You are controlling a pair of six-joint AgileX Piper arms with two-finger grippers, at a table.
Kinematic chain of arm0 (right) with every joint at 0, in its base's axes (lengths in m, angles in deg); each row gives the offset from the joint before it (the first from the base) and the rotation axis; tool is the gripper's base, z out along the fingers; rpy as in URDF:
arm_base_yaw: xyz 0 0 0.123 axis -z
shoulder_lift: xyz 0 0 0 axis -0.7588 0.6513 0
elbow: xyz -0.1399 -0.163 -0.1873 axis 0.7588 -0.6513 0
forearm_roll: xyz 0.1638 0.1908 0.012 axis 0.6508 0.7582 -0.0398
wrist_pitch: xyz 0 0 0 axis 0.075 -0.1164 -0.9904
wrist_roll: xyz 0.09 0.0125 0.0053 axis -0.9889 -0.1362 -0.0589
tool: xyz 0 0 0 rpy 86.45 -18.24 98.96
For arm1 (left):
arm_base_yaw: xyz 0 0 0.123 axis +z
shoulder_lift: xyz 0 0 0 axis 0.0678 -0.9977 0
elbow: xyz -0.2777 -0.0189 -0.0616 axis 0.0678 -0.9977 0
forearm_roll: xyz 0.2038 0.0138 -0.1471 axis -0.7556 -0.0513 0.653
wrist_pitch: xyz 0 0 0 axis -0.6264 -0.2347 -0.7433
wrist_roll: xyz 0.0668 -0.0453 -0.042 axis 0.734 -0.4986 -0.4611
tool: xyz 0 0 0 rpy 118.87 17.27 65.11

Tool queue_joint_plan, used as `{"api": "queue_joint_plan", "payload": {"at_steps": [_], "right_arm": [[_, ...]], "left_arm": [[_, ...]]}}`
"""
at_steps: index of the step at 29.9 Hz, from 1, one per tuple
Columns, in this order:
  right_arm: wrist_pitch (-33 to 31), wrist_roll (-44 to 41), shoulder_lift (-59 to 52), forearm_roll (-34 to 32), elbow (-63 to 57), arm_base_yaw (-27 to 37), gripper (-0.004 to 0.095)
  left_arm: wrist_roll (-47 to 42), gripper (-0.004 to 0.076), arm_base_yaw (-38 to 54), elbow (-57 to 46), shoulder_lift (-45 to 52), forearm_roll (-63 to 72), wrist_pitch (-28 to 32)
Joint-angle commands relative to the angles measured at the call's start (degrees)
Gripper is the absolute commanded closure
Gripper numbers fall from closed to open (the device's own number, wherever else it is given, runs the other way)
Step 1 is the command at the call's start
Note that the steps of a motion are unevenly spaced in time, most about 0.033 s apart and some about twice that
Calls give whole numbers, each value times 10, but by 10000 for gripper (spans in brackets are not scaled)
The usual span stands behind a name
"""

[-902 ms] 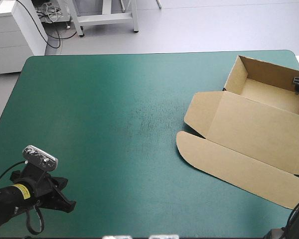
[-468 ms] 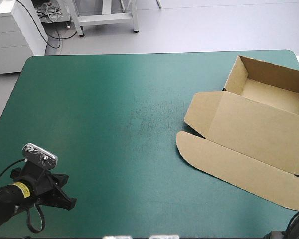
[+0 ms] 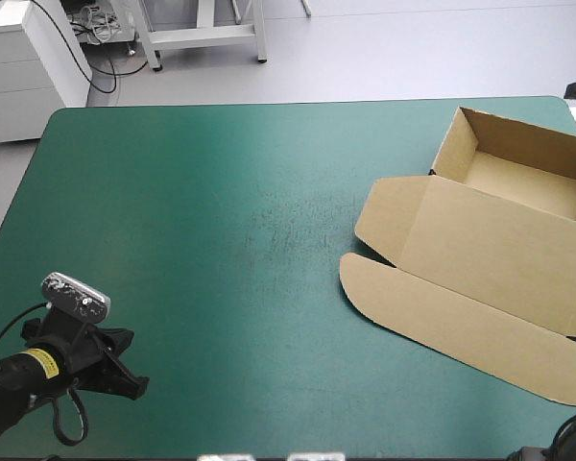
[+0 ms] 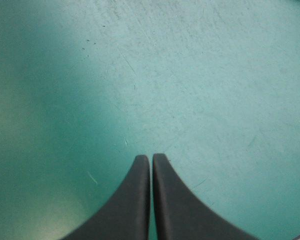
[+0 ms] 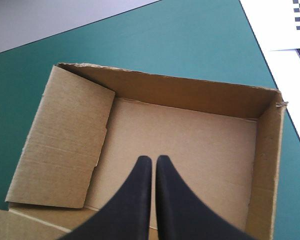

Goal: Fold the box

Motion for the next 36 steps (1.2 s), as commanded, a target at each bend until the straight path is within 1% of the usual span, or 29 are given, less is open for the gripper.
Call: {"api": "queue_joint_plan", "payload": {"at_steps": [1,6,12,15,18,20,24,36], "right_arm": [[23,7,-48,1,18,-34,920],[23,7,-71,-38,12,-126,921],[23,11,-108,-46,-36,-245,924],[23,13,-122,-79,-73,-292,924],[23,2,-141,-114,-118,-323,924],[23,1,-155,-120,-150,-336,924],[38,1,-199,-108,-225,-342,924],[97,16,-404,-111,-446,-342,924]], "left_arm": [[1,731,-2,17,-2,6,31],[1,731,-2,17,-2,8,31],[1,731,-2,15,-2,3,31],[1,731,-2,12,-2,2,36],[1,731,-2,11,-2,2,38],[1,731,-2,11,-2,2,39],[1,731,-2,11,-2,2,39],[1,731,-2,11,-2,6,61]]}}
